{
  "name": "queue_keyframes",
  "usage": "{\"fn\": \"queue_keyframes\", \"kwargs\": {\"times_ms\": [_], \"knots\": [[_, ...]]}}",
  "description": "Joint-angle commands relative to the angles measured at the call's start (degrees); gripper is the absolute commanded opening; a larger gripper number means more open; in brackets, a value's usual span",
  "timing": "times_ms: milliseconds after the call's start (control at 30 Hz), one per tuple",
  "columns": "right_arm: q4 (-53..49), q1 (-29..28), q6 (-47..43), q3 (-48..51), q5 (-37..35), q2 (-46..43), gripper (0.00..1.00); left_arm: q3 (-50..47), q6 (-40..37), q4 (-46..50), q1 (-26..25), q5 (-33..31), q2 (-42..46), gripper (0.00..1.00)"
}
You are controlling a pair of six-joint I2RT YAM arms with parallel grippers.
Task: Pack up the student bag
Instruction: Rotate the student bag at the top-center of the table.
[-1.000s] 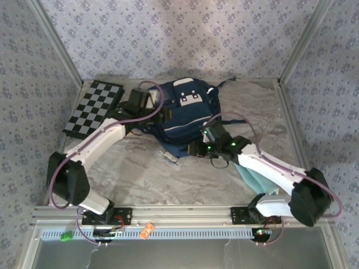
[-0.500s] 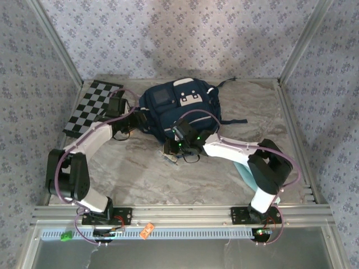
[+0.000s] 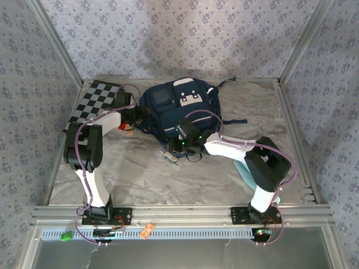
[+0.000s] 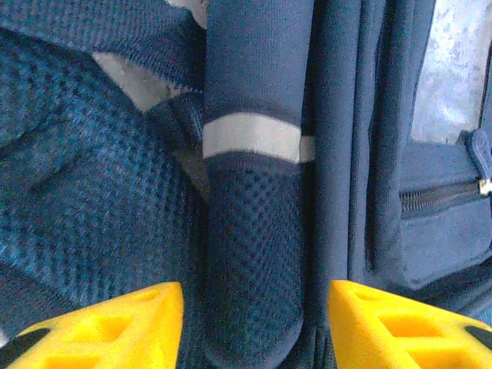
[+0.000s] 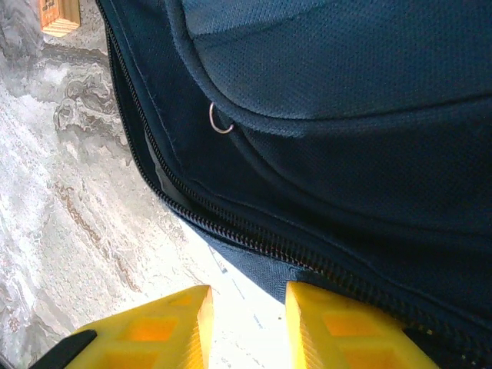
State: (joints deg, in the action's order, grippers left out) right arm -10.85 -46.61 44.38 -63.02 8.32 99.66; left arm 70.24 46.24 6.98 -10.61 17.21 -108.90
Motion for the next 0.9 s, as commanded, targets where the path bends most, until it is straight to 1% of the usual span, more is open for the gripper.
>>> {"fn": "queue_keyframes", "kwargs": {"times_ms": [0, 167, 200, 300, 400, 433, 500, 567, 700, 733, 867], "knots": [[-1.43, 1.00, 0.02, 1.48, -1.47, 0.62, 0.32, 1.53, 2.46, -3.22, 0.06, 0.88, -1.93, 0.49], [-0.95, 1.26, 0.18, 1.68, -0.86, 0.62, 0.31, 2.30, 5.05, -6.15, 0.01, 1.83, -5.26, 0.45], [-0.89, 1.28, 0.24, 1.76, -0.92, 0.63, 0.32, 2.66, 5.32, -6.36, 0.06, 2.01, -5.84, 0.42], [-0.99, 1.65, -0.06, 1.94, -1.43, 0.72, 0.31, 2.98, 6.47, -7.19, -0.11, 2.79, -6.76, 0.25], [-0.86, 2.59, -0.89, 2.75, -2.56, 0.83, 0.31, 2.80, 7.21, -7.34, -0.62, 3.88, -6.39, 0.12], [-0.78, 3.25, -1.19, 2.97, -2.69, 0.82, 0.32, 2.52, 7.64, -7.25, -0.81, 4.28, -6.04, 0.07], [-0.88, 4.69, -2.42, 3.30, -3.49, 0.85, 0.32, 1.68, 8.63, -7.50, -1.70, 5.20, -4.89, 0.00], [-1.99, 6.46, -4.53, 3.10, -4.71, 0.92, 0.33, 0.44, 10.20, -7.54, -2.79, 5.70, -3.37, 0.00], [-4.45, 12.42, -7.90, 2.41, -5.68, 0.35, 0.35, -1.69, 13.96, -7.60, -6.31, 5.91, -0.22, 0.00], [-5.05, 14.23, -10.51, 1.94, -5.66, 0.14, 0.36, -2.17, 15.69, -7.56, -7.23, 5.90, 0.48, 0.00], [-9.16, 20.69, -15.07, -1.28, -6.87, -0.92, 0.39, -4.35, 23.59, -10.13, -11.95, 4.51, 2.54, 0.00]]}}
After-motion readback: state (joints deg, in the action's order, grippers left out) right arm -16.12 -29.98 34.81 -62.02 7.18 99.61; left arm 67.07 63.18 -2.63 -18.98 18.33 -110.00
